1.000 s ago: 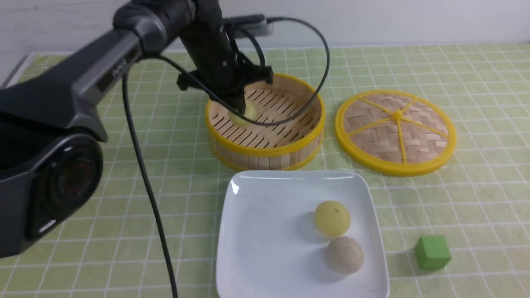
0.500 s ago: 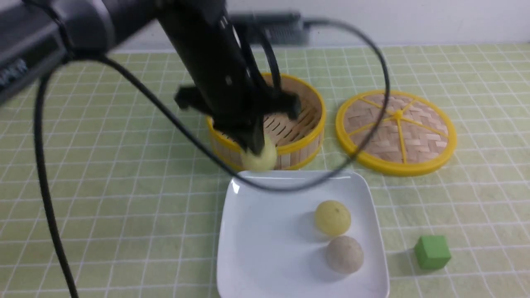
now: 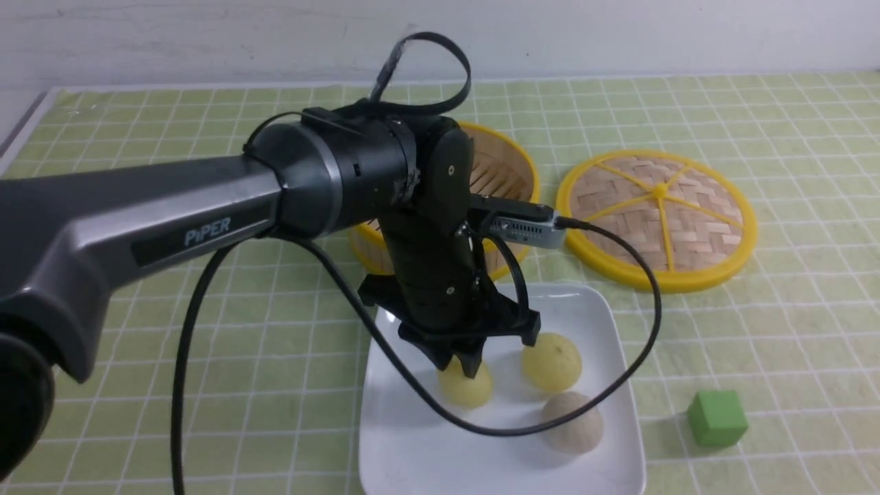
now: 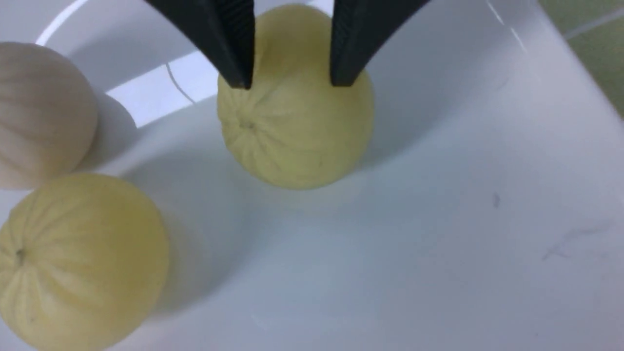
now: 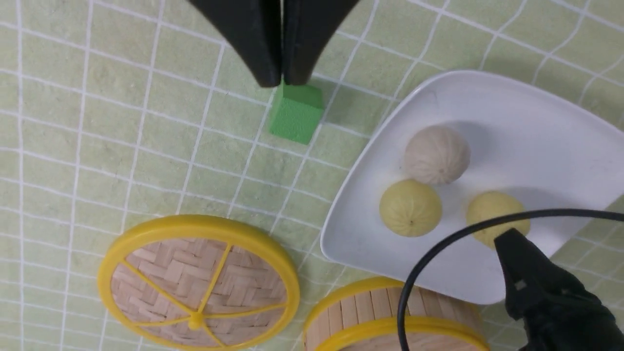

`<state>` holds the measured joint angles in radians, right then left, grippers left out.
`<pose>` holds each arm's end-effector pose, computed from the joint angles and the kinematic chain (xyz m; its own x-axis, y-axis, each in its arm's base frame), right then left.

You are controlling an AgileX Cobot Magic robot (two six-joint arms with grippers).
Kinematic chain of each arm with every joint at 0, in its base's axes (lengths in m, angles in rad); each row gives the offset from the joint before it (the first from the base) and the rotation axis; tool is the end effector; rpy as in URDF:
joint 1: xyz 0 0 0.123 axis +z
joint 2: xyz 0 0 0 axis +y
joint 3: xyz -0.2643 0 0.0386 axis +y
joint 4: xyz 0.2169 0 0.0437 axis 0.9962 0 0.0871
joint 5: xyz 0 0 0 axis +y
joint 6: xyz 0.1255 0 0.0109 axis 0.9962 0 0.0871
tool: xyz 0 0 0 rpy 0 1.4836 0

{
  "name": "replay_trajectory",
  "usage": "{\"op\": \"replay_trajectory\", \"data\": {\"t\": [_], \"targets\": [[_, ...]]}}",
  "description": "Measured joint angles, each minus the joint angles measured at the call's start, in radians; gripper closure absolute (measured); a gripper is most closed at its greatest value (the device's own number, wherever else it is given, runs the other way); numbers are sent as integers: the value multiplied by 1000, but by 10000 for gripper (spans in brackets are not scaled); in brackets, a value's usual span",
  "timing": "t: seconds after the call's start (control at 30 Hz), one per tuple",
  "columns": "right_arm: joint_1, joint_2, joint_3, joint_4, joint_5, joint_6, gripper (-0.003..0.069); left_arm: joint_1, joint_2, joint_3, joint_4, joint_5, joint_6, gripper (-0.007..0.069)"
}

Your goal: Put the steamed buns into the plate on the green tablecloth.

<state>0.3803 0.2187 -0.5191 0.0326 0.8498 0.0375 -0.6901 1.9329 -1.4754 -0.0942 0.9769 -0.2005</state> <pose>0.0521 0.0241 0.2678 -0.4362 -0.1109 -0.8930 -0.3663 0.9283 0.0637 0.2804 -0.2442 0.1775 -0.8901 0.4108 -0.1976 0.4391 0.8891 -0.1296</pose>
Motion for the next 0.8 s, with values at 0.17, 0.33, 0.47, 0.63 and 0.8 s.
{"op": "replay_trajectory", "data": {"t": [0.17, 0.33, 0.47, 0.63, 0.8], "targets": [[0, -53, -34, -17, 127, 63, 629, 0, 0, -5, 13, 3, -4, 177], [0, -122, -17, -33, 151, 127, 629, 0, 0, -60, 29, 52, -4, 102], [0, -140, 60, -49, -34, 139, 624, 0, 0, -93, 59, 75, -4, 94], [0, -141, 206, -49, -315, 144, 619, 0, 0, -105, 69, 76, -4, 94], [0, -141, 225, 20, -351, 70, 631, 0, 0, -106, 69, 79, -4, 94]]}}
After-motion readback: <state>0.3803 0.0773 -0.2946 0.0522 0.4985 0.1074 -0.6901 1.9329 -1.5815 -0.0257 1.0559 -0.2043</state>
